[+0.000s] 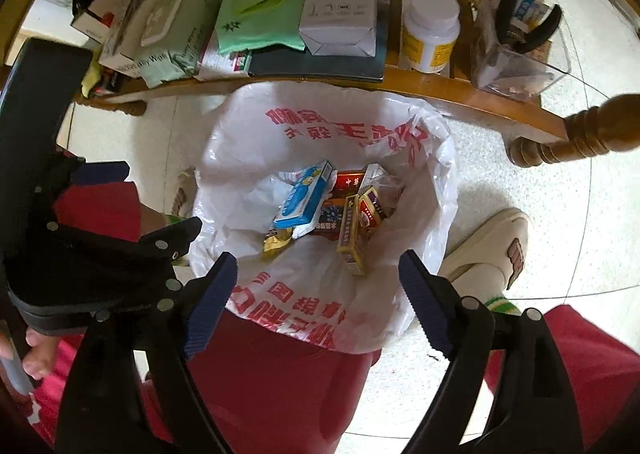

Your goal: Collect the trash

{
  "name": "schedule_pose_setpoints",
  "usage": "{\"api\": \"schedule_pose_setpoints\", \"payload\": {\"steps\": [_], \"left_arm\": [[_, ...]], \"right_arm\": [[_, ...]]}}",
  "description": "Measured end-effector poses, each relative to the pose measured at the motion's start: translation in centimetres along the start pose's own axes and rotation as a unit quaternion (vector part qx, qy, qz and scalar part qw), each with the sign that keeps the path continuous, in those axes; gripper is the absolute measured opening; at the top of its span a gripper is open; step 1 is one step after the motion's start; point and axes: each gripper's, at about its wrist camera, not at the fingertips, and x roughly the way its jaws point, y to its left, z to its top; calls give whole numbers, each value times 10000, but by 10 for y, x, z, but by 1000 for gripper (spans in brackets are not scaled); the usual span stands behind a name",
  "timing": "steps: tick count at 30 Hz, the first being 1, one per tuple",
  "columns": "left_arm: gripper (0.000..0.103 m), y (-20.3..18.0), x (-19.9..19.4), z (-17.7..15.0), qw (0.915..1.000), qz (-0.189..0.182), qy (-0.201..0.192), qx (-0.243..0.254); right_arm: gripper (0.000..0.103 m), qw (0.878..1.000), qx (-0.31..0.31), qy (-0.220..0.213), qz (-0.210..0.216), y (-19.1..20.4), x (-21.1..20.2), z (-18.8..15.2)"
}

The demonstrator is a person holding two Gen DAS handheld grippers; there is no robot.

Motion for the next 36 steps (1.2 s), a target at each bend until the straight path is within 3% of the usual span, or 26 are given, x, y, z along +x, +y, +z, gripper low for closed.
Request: {"api": "schedule_pose_setpoints", "payload": {"steps": [5, 9, 13, 18, 22, 25, 30, 34, 36], "left_arm": [[88, 7, -28, -18, 9981, -311, -374, -371], [88, 5, -58, -37, 9941, -198, -931, -515], [88, 1, -92, -58, 9873, -109, -1477, -567], [88, -5, -142, -84, 9721, 50, -2232, -713], [88, -6, -186, -104, 9538, 132, -2887, -822], [88, -4, -225, -121, 9364, 141, -3379, -931], [93, -3, -290, -151, 8977, 337, -4263, -1059], [95, -3, -339, -172, 8641, 425, -4883, -1140], [95, -3, -358, -180, 8520, 416, -5081, -1192]], "right_arm": [[84, 9992, 199, -342, 98, 1, -28, -15], [86, 9968, 271, -744, 41, 9, -57, -32], [86, 9921, 172, -1236, -136, 19, -91, -50], [90, 9806, 99, -1919, -384, 28, -141, -72], [90, 9637, 32, -2602, -597, 42, -187, -92], [92, 9432, -29, -3240, -727, 55, -229, -109], [96, 9136, -54, -4005, -695, 67, -284, -130], [96, 8830, -119, -4619, -828, 80, -327, -145], [96, 8630, -174, -4957, -960, 88, -350, -154]]}}
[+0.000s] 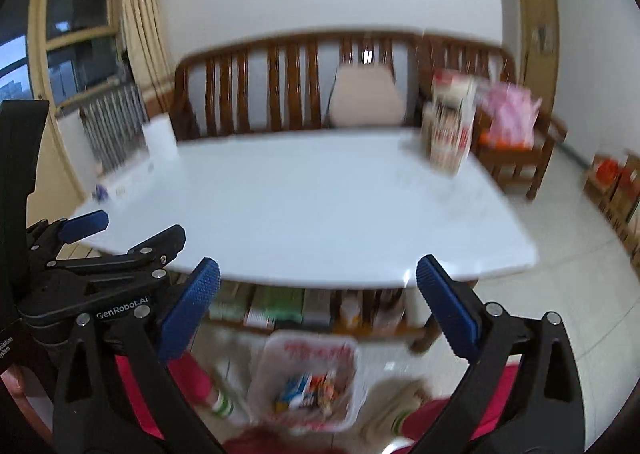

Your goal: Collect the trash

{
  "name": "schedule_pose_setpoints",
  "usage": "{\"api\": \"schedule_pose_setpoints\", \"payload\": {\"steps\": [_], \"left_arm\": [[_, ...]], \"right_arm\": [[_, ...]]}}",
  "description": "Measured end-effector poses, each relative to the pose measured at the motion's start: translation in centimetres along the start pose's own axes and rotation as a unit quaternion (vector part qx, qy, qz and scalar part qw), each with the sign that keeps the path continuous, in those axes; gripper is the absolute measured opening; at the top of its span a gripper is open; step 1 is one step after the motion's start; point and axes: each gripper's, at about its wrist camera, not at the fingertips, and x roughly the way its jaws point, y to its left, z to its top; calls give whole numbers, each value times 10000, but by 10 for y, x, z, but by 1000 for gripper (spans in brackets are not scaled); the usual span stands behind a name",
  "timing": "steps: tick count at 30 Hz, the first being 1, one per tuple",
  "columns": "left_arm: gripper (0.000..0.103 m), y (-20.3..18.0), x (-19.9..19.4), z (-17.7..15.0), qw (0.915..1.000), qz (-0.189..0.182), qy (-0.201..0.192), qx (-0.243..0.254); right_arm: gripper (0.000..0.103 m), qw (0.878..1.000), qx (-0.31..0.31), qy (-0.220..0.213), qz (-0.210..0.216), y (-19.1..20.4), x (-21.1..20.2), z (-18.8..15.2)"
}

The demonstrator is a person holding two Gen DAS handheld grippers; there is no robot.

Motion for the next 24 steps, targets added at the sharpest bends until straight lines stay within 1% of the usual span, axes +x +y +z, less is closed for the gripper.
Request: {"api": "schedule_pose_setpoints", "payload": {"steps": [3, 5, 8, 12, 15, 17, 19, 22, 24], "left_arm": [[95, 3, -22, 20, 9993, 0, -370, -95], [95, 4, -34, 28, 9987, -2, -491, -126], [95, 5, -47, 33, 9981, -36, -580, -206], [95, 7, -60, 32, 9967, 1, -750, -306], [95, 10, -64, 30, 9961, 122, -755, -434], [95, 10, -67, 29, 9959, 145, -796, -409], [95, 11, -67, 29, 9966, 104, -743, -354], [95, 16, -68, 28, 9969, 6, -660, -428], [95, 17, -69, 28, 9967, 30, -667, -463]], "right_arm": [[96, 9987, -63, -494, -133, 3, -26, 20], [96, 9974, -56, -702, -168, 3, -38, 30], [96, 9959, -19, -886, -183, 1, -50, 39], [96, 9946, -44, -1003, -265, 0, -62, 42], [96, 9942, -84, -1019, -324, 5, -65, 40], [96, 9934, -93, -1071, -395, 6, -69, 39], [96, 9924, -121, -1130, -474, 9, -72, 40], [96, 9918, -136, -1164, -520, 12, -75, 41], [96, 9914, -140, -1188, -534, 14, -75, 40]]}}
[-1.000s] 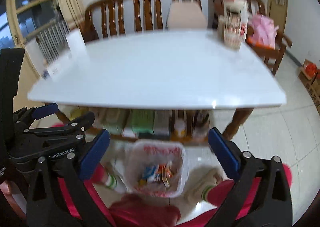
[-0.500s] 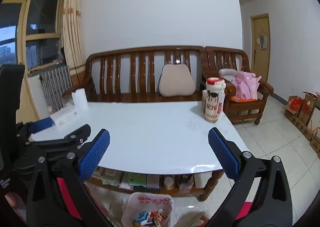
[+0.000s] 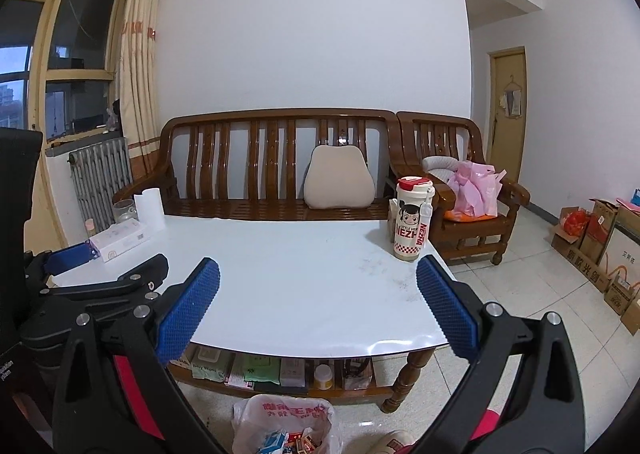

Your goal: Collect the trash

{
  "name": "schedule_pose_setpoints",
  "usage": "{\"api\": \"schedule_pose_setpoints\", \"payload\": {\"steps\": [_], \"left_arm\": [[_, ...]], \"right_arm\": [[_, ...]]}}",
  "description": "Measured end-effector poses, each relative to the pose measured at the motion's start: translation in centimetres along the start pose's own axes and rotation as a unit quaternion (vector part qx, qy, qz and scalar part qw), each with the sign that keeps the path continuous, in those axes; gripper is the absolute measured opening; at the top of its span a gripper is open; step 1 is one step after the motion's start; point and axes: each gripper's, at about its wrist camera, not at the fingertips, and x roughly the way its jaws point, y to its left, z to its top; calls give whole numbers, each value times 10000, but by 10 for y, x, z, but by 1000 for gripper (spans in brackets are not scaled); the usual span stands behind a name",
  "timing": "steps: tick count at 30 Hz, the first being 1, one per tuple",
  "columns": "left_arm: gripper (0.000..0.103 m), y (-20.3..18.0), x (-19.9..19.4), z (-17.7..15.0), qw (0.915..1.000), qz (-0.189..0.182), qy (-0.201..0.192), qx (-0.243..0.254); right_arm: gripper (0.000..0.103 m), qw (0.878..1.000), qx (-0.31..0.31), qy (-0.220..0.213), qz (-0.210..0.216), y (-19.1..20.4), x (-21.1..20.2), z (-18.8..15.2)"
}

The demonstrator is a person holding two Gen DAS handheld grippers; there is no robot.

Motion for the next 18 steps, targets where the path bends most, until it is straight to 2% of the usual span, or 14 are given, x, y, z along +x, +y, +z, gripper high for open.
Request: {"api": "schedule_pose_setpoints", "payload": {"steps": [18], "left_arm": [[95, 5, 5, -2, 9999, 127, 89, 10]], "right_arm": [[96, 9999, -22, 92, -78, 9, 2, -1]]}}
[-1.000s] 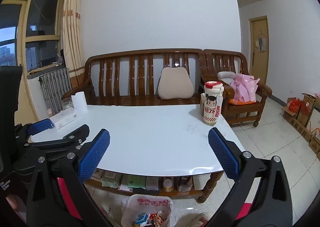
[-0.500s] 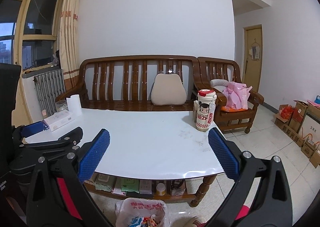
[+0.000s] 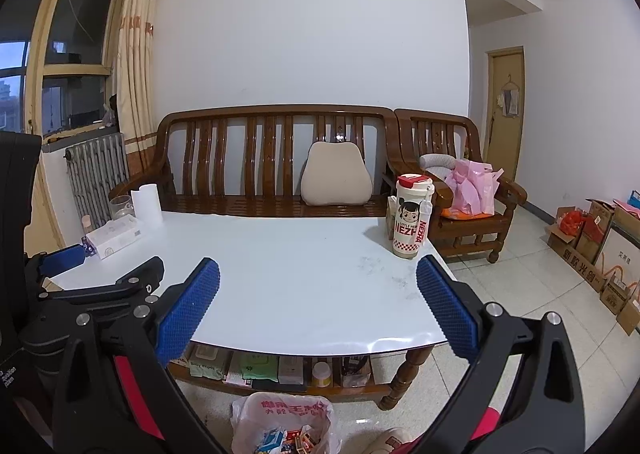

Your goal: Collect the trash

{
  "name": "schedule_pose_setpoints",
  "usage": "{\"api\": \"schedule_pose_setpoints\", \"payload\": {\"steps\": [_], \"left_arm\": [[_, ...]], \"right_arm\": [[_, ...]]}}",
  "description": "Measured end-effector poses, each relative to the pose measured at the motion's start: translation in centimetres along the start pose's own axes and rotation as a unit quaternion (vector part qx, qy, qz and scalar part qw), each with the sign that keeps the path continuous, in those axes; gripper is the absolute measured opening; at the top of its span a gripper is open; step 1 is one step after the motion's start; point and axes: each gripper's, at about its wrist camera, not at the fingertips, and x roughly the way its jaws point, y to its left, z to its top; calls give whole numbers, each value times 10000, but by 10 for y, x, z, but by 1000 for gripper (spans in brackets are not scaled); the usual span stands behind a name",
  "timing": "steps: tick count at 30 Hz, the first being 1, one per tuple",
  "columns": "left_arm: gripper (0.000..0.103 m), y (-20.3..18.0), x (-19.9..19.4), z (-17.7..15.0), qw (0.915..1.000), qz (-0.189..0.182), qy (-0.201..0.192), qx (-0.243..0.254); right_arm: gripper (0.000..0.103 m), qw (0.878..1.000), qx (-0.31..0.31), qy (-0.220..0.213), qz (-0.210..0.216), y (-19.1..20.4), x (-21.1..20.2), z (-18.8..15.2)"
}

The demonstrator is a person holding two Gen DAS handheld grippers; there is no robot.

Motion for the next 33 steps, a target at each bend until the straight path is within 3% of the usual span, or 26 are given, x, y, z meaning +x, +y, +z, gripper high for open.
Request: {"api": "schedule_pose_setpoints", "payload": {"steps": [33], "left_arm": [[95, 1, 10, -1, 9999, 124, 112, -40]], "right_arm": [[96, 10000, -14, 53, 26, 2, 11, 0]]}}
